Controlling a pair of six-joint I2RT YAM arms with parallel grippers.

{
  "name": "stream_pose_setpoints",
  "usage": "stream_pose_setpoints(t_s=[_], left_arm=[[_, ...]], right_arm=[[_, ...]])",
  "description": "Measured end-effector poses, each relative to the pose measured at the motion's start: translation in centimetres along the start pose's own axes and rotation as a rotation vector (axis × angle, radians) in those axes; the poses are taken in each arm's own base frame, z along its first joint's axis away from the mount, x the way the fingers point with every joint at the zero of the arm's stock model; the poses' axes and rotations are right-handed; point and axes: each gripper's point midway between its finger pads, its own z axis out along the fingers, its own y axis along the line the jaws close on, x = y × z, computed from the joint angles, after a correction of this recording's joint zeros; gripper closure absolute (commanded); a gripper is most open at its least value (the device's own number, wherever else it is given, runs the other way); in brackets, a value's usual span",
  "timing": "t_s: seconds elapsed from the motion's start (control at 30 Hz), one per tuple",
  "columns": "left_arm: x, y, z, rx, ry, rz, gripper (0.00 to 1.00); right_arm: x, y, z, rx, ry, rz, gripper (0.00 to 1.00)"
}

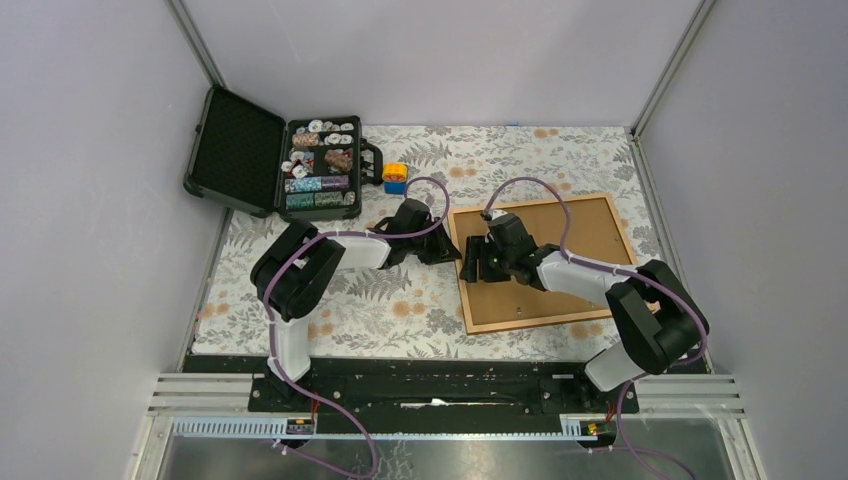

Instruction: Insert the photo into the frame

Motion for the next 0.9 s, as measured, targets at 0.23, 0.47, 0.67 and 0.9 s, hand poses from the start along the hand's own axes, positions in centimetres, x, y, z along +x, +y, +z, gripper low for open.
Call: stream_pose_setpoints(t_s=[0.23, 0.47, 0.67, 0.9], left_arm=[[0.0, 0.0, 0.0, 0.0, 0.0, -0.002, 0.75], [0.0, 0.0, 0.0, 0.0, 0.0, -0.002, 0.75], [0.0, 0.0, 0.0, 0.0, 0.0, -0.002, 0.76], [0.0, 0.0, 0.0, 0.001, -0.001, -0.002, 0.76]], right_arm=[[0.1, 0.8, 0.5, -0.056, 0.01, -0.033, 0.42], [0.7, 1.5, 0.5, -0.101, 0.022, 0.005, 0.44], [1.1, 2.2, 0.4, -0.145, 0.028, 0.055, 0.44], [1.2, 3.1, 0.8, -0.187, 0.025, 0.109, 0.43]])
